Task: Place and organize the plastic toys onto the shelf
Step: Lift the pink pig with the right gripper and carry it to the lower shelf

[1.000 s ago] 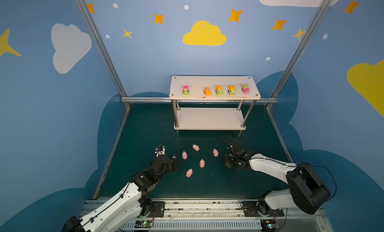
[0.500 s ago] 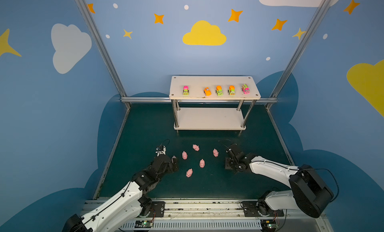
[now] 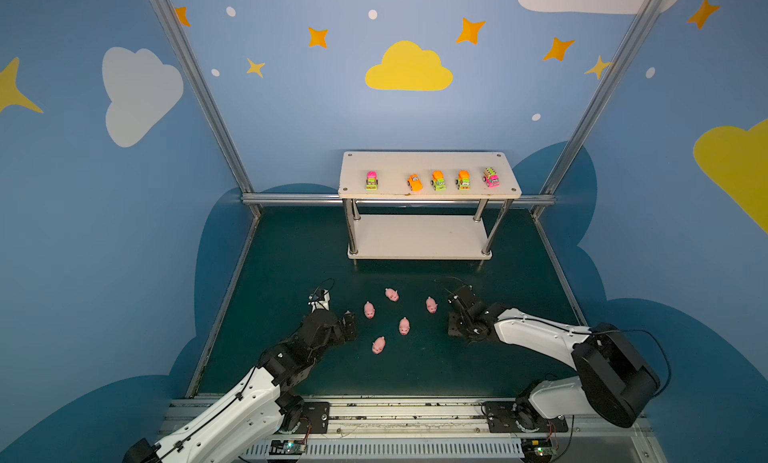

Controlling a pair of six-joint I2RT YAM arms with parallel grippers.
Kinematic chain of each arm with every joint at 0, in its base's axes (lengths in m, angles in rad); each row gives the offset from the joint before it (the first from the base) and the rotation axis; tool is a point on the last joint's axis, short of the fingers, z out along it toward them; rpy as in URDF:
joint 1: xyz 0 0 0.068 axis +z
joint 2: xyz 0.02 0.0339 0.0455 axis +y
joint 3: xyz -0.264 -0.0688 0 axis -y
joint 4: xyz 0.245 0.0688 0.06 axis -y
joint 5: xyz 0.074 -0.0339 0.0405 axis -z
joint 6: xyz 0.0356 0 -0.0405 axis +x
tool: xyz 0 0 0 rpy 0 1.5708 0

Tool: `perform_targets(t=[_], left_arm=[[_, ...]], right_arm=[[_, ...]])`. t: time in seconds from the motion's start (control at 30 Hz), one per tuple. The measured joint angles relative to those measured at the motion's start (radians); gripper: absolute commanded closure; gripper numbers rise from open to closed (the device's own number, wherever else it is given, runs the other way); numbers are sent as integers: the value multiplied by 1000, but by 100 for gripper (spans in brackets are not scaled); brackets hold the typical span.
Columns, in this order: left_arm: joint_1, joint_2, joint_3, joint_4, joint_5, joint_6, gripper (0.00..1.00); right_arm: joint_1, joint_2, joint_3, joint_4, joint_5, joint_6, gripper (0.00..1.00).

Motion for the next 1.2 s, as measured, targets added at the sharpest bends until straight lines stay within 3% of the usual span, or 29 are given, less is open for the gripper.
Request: perform_targets(t=[0.23, 0.53, 0.8, 1.2], left_arm=[[0, 2, 0, 0, -3, 0, 0], [2, 4, 0, 2, -5, 0, 0], [16, 60, 2, 13, -2, 8, 0], [35, 154, 70, 63, 9, 31, 0]], right_arm=[[15, 42, 37, -16, 31, 7, 70], [21, 45, 61, -40, 40, -16, 72], [-21, 60, 211, -47, 33, -127, 72], [-171, 243, 461, 40, 43, -322, 71]])
